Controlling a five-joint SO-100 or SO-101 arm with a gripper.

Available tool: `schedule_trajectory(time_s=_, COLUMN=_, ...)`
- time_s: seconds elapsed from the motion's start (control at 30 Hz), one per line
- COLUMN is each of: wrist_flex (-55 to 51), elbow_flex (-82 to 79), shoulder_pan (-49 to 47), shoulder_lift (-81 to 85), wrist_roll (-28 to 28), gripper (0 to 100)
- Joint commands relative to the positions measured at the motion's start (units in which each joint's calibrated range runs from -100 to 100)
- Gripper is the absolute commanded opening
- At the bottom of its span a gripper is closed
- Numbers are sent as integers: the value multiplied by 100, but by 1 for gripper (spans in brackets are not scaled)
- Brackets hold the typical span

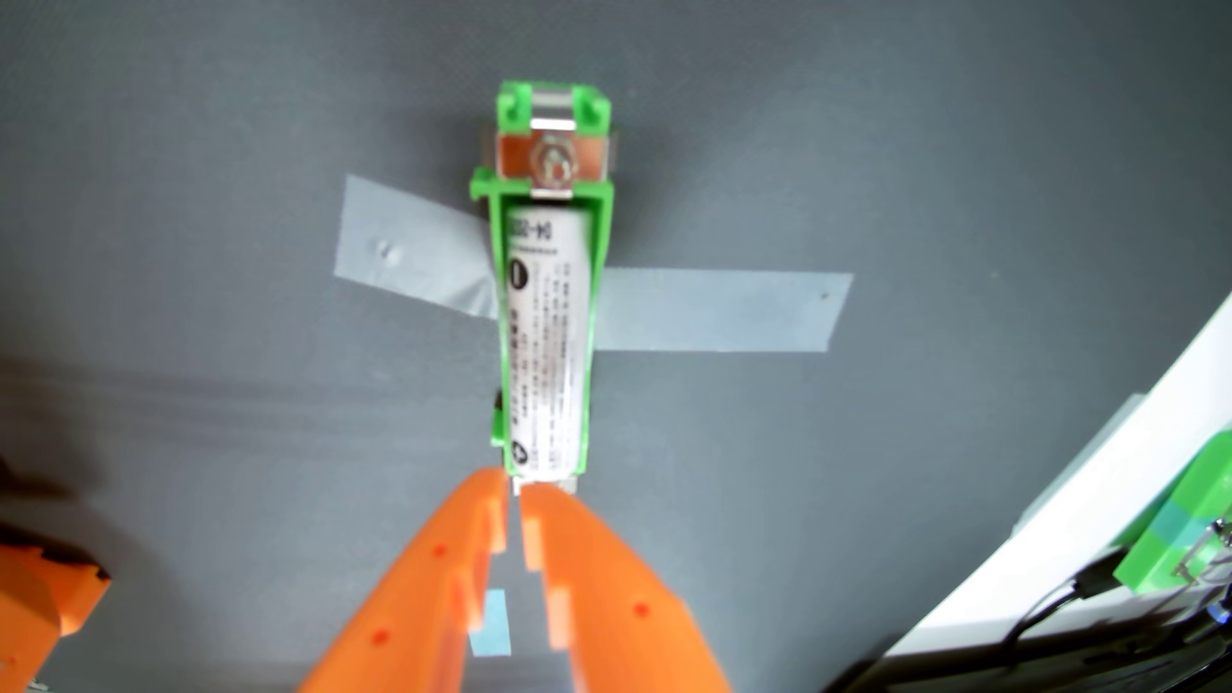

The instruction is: Insert Battery

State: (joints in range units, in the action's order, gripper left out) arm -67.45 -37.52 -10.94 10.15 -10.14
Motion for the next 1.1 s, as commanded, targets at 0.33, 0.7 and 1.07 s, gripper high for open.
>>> schedule_trajectory(time_s=0.33, wrist_flex=47, elbow_flex=236, shoulder_pan=102, shoulder_lift=115, wrist_roll=15, gripper=2)
schedule_trajectory(time_s=0.7, wrist_flex=72, elbow_flex=182, shoulder_pan=102, shoulder_lift=90, wrist_roll=226, gripper=2)
schedule_trajectory(time_s=1.07, wrist_flex=89, elbow_flex=173, shoulder_pan=102, shoulder_lift=56, wrist_roll=412, gripper=2)
